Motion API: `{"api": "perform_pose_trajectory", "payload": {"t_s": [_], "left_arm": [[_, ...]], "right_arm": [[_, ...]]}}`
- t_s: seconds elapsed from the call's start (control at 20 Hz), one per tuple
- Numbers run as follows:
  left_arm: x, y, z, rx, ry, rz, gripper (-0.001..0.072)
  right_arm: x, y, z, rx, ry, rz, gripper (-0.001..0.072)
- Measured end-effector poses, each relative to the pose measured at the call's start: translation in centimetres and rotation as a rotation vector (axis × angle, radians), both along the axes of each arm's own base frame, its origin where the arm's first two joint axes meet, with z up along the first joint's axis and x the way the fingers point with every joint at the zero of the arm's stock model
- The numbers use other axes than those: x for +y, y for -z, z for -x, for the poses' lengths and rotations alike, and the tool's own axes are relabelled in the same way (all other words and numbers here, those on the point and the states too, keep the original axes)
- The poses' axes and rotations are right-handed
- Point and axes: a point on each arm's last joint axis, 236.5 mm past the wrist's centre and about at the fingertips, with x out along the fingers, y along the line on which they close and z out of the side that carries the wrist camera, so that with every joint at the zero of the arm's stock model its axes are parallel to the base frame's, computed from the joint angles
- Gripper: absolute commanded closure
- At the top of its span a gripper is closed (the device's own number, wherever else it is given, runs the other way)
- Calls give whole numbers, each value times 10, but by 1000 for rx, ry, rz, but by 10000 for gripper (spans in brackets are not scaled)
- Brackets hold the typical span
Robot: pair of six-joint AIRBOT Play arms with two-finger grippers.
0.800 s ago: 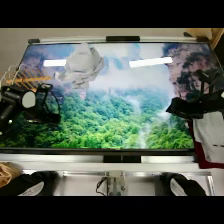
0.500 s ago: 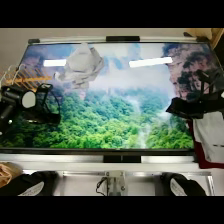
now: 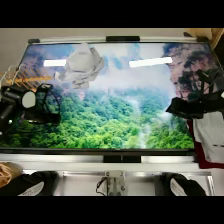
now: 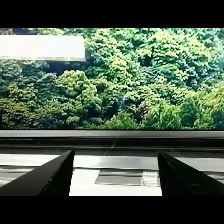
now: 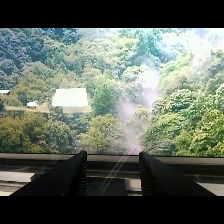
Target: Fold the shirts.
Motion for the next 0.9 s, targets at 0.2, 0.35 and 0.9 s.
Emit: {"api": "perform_pose_trajectory", "payload": {"t_s": [0.2, 0.35, 0.9], "left_arm": [[0, 0, 0, 1, 0, 0, 119], [-1, 1, -3, -6, 1, 2, 118], [-15, 9, -35, -114, -50, 55, 118]], "right_arm": [[-2, -5, -16, -68, 24, 0, 250], [-2, -8, -25, -105, 33, -3, 251], [-3, -12, -36, -154, 43, -1, 251]]}}
